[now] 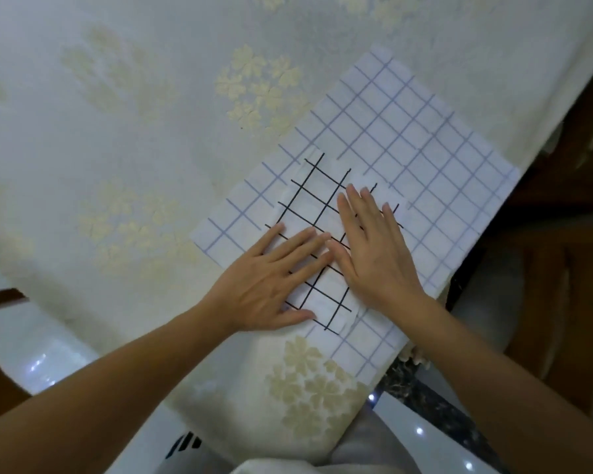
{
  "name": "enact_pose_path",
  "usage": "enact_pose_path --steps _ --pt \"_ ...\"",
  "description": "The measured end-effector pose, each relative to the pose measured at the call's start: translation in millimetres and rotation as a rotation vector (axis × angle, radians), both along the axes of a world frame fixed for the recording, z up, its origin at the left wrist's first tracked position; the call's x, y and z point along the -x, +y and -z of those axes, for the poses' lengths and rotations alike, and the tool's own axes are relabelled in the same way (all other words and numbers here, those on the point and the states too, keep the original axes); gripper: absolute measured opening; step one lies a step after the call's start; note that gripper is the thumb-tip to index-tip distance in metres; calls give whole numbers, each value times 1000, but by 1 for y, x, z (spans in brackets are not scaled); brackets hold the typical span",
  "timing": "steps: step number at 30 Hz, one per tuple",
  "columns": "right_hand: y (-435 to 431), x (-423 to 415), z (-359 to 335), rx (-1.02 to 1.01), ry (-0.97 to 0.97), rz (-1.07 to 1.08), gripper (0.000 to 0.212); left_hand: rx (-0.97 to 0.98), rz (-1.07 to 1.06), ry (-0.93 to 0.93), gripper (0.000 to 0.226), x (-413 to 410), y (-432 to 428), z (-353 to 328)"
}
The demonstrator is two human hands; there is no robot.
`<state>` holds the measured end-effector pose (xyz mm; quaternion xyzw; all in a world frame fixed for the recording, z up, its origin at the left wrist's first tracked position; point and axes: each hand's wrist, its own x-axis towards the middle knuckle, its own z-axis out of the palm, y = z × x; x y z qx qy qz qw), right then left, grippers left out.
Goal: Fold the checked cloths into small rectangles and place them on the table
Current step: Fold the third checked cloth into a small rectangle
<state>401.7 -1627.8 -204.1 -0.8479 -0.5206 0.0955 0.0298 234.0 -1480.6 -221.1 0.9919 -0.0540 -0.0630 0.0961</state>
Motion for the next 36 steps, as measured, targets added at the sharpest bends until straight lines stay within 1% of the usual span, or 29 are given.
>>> enact_pose_path --steps 4,7,10,13,17,20,22,24,27,30,33,36 --pt "2 9 9 42 46 188 63 -26 96 9 92 -15 9 6" --pt "4 4 16 58 59 243 65 -36 101 18 93 -22 9 6" --pt "4 -6 22 73 27 264 69 -30 64 13 92 -23 5 8" --pt "3 -15 27 82 -27 277 69 -25 19 22 87 -24 1 8" --pt "10 -23 23 95 -24 295 70 10 -7 36 78 -29 -2 1" --pt "6 -8 11 27 8 424 70 53 -40 -39 70 -43 11 -4" --pt "5 11 7 -22 27 458 70 30 -56 -75 67 -63 26 -3" --pt "8 25 9 -11 53 453 71 -26 -38 -61 67 -83 37 0" --pt "8 23 19 46 68 472 77 -88 -36 -8 72 -96 42 10" --pt "-5 9 26 83 15 475 81 -74 -124 2 76 -95 46 14" --pt "-13 -7 25 103 4 562 81 -68 -216 10 77 -95 45 13" --pt "-3 -10 18 56 24 597 78 -81 -201 -16 76 -99 39 10"
